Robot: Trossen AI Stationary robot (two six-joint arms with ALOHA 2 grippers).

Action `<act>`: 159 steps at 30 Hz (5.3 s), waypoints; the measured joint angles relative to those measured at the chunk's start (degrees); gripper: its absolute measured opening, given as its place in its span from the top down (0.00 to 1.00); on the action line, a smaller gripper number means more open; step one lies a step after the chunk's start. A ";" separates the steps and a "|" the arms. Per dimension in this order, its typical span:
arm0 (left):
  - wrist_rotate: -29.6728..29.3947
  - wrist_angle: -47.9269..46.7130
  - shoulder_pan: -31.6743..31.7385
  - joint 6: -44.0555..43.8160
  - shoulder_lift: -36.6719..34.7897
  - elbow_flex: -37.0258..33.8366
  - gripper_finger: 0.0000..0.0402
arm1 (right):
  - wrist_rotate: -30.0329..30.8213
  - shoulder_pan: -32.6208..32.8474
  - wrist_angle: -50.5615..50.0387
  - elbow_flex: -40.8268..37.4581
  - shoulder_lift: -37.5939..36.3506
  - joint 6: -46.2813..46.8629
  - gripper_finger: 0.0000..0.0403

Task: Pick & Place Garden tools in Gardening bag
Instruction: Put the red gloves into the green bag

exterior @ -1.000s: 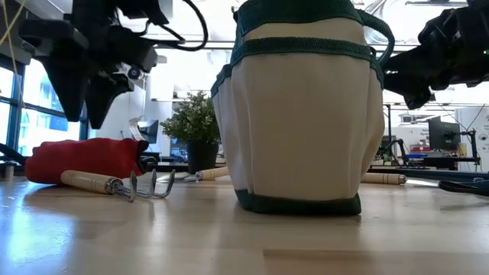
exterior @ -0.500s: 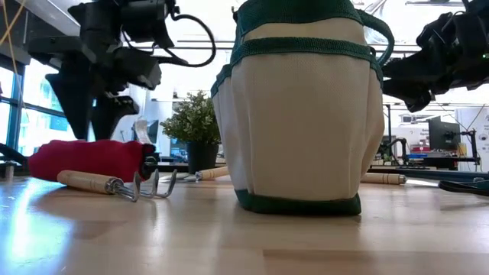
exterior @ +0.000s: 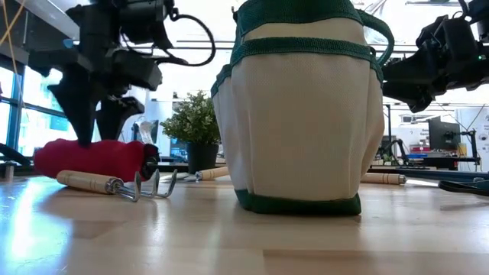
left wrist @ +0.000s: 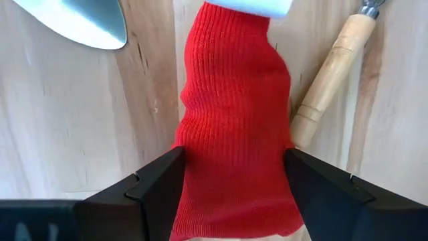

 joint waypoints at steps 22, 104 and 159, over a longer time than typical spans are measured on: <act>-0.25 6.17 0.00 3.87 0.00 -3.28 0.41 | -0.01 0.02 0.02 0.00 0.00 0.11 0.46; -25.84 20.31 0.02 24.87 -0.48 38.30 0.98 | -11.80 0.02 33.06 14.77 14.37 -24.82 0.46; -18.40 19.64 0.02 24.83 3.39 37.07 0.98 | -14.53 -4.04 33.46 34.99 54.43 -21.88 0.46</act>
